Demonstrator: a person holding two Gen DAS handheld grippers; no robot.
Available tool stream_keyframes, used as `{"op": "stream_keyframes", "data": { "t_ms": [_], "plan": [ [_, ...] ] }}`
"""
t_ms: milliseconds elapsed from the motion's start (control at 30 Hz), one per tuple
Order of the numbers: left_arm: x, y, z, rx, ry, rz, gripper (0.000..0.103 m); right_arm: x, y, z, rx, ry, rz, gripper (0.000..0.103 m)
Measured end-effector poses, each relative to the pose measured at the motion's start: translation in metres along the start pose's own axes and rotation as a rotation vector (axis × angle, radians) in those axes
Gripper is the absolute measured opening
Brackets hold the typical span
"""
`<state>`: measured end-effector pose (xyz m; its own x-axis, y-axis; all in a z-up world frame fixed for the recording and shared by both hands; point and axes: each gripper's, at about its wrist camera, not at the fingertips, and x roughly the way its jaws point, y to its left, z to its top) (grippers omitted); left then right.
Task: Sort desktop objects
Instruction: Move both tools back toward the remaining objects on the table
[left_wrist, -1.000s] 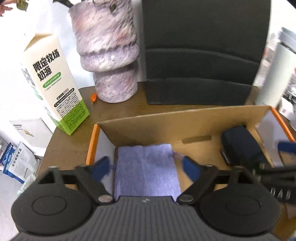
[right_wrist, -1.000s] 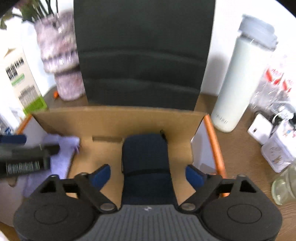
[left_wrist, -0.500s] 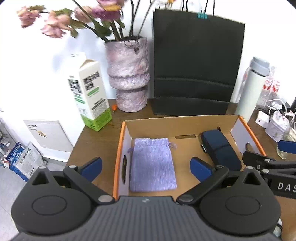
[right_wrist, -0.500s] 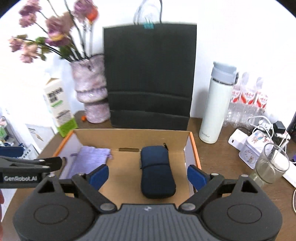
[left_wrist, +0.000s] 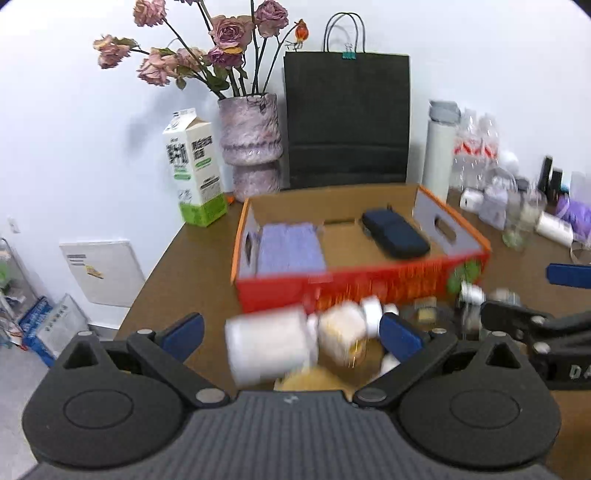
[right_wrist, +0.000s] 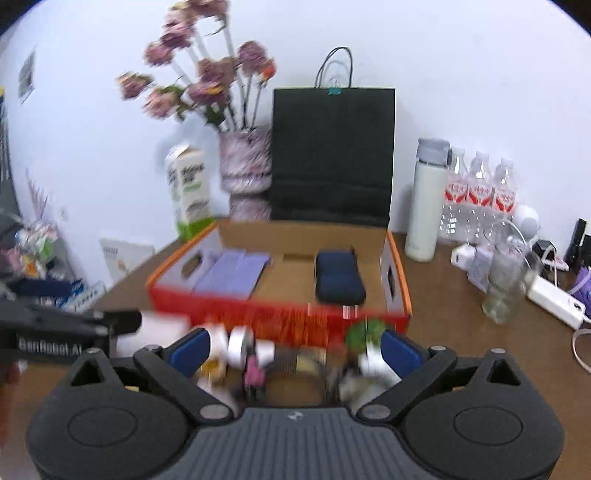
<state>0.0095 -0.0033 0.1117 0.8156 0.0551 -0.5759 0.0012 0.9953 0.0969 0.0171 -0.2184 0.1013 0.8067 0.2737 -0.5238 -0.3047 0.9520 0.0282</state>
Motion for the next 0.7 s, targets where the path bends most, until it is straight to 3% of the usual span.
{"op": "stream_keyframes", "data": {
  "t_ms": [100, 233, 433, 533, 700],
  "plan": [
    [-0.015, -0.007, -0.038, 0.019, 0.01, 0.028, 0.103, -0.022, 0.01, -0.041, -0.088, 0.003, -0.033, 0.099],
    [-0.039, -0.01, -0.081, -0.025, 0.003, 0.003, 0.103, -0.053, 0.021, -0.086, -0.144, -0.002, -0.046, 0.099],
    [-0.081, -0.013, -0.139, -0.057, -0.064, 0.062, 0.103, -0.095, 0.02, -0.135, -0.094, -0.009, -0.055, 0.1],
    [-0.095, -0.015, -0.17, -0.054, -0.032, 0.074, 0.103, -0.114, 0.01, -0.156, 0.003, -0.014, -0.076, 0.103],
    [-0.115, -0.016, -0.193, -0.022, -0.07, 0.099, 0.103, -0.136, 0.004, -0.172, 0.054, -0.02, -0.071, 0.103]
  ]
}}
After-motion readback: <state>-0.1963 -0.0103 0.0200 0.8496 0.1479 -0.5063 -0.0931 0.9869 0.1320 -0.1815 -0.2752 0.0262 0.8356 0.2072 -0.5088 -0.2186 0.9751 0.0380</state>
